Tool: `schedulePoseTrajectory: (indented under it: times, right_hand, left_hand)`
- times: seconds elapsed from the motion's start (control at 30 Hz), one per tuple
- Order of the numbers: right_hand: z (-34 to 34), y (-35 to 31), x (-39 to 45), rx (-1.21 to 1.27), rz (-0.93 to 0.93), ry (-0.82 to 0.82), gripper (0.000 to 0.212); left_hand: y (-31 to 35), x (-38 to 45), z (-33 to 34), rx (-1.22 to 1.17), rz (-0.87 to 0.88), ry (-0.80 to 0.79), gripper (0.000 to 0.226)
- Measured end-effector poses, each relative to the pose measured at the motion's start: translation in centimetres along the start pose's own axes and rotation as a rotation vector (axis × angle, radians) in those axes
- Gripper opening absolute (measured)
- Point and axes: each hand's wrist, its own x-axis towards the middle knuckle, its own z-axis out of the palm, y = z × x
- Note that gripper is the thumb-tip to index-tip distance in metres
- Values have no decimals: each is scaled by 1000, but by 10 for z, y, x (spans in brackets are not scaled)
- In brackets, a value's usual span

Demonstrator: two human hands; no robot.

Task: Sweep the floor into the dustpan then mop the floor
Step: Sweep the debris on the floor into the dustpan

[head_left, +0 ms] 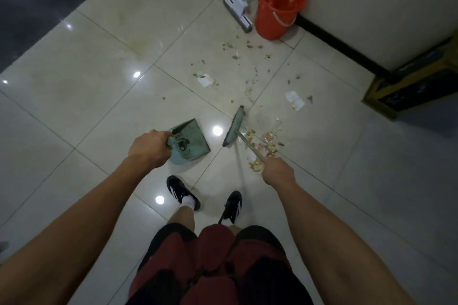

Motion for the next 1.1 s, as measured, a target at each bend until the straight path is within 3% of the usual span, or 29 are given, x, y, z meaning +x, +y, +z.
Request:
schedulePoseTrajectory:
  times: [0.2,0.43,0.77,1.1]
  right_hand:
    - [-3,8,-3,97,-24,33,31]
    - [-24,-52,18,106,-115,40,36]
    - [-60,-245,74,-4,-259,-2,29]
    - [-78,-427,103,-64,-358,-25,27]
  left_hand:
    - [18,2,-12,-53,-2,16,19]
    - [-25,5,-25,-89,-79,45,18]
    - [-171,31,-60,-211,-250,27,16]
    - [-294,76,-73,-253,-321,-21,29]
